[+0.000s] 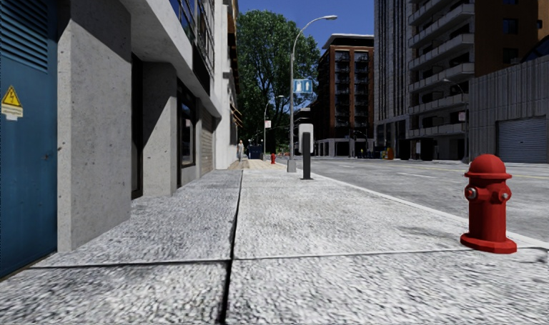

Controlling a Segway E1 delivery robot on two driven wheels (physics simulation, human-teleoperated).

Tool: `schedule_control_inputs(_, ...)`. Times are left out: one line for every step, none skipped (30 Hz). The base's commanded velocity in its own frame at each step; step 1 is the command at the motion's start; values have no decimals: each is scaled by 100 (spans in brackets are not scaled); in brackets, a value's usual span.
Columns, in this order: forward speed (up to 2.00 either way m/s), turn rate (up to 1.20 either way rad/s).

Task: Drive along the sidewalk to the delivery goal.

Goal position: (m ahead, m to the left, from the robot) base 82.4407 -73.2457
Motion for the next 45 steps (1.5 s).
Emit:
schedule_control_inputs(200,0)
schedule_control_inputs(200,0)
schedule_control_inputs(200,0)
schedule_control_inputs(200,0)
schedule_control_inputs(200,0)
schedule_control_inputs(200,0)
schedule_control_inputs(200,0)
schedule_control_inputs(200,0)
schedule_control_inputs(200,0)
schedule_control_inputs(200,0)
schedule_control_inputs(200,0)
schedule_control_inputs(200,0)
schedule_control_inputs(200,0)
schedule_control_inputs(200,0)
schedule_control_inputs(200,0)
schedule_control_inputs(200,0)
schedule_control_inputs(200,0)
schedule_control_inputs(200,0)
schedule_control_inputs(200,0)
schedule_control_inputs(200,0)
schedule_control_inputs(200,0)
schedule_control_inputs(200,0)
schedule_control_inputs(200,0)
schedule_control_inputs(200,0)
schedule_control_inputs(200,0)
schedule_control_inputs(200,0)
schedule_control_inputs(200,0)
schedule_control_inputs(200,0)
schedule_control_inputs(200,0)
schedule_control_inputs(200,0)
schedule_control_inputs(200,0)
schedule_control_inputs(200,0)
schedule_control_inputs(200,0)
schedule_control_inputs(200,0)
schedule_control_inputs(200,0)
schedule_control_inputs(200,0)
schedule_control_inputs(200,1)
schedule_control_inputs(200,6)
schedule_control_inputs(200,9)
schedule_control_inputs(200,9)
schedule_control_inputs(200,10)
schedule_control_inputs(200,12)
schedule_control_inputs(200,13)
schedule_control_inputs(200,14)
schedule_control_inputs(200,16)
